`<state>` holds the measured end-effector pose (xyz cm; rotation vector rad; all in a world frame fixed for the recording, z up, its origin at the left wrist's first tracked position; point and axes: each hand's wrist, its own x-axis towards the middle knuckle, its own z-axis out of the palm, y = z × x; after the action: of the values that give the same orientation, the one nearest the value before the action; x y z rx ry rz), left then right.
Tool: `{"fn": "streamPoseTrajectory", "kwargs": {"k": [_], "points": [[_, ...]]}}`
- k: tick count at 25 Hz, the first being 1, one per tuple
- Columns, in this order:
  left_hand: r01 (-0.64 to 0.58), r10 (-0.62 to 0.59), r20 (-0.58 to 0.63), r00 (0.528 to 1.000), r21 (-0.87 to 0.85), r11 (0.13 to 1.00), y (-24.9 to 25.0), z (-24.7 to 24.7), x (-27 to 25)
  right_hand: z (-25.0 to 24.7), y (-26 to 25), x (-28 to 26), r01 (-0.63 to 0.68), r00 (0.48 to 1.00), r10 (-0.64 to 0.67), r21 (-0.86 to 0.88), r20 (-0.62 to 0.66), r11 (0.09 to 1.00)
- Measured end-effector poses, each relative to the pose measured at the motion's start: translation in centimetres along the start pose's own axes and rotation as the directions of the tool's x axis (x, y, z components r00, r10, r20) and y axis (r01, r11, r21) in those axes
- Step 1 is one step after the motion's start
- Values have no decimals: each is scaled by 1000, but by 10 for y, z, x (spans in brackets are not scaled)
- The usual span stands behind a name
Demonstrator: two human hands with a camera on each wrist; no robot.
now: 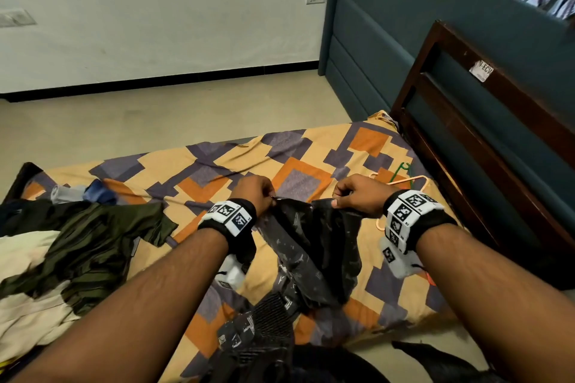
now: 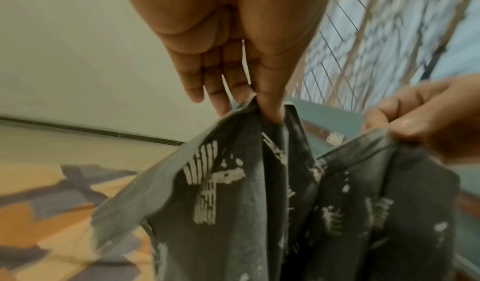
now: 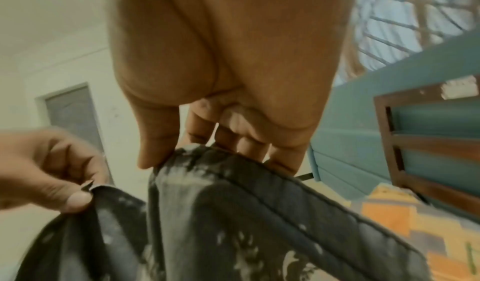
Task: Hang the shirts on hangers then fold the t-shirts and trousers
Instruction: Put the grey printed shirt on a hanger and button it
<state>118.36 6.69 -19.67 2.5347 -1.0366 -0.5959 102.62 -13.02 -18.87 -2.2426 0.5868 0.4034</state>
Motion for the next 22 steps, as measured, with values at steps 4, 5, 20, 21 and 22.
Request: {"fn": "streamPoseTrajectory", "kwargs": {"k": [4,5,20,21,22], "points": [[-113,55,-114,992,-600,792,19,7,-16,12,-1,-3,46,995,27,671,-97,740],[-147,82,-128,988,-662,735,25,9,-19,14,-5,-5,64,992,37,748,-118,661],[-164,136,-94,986,-450,878,55,20,-18,10,-3,-18,13,996,-84,868,34,497],[-175,148,-96,984,-431,885,56,22,-18,10,-2,-20,8,995,-91,873,41,488],[-188,162,-97,982,-411,892,58,24,-19,10,0,-21,6,995,-91,877,43,481]]}}
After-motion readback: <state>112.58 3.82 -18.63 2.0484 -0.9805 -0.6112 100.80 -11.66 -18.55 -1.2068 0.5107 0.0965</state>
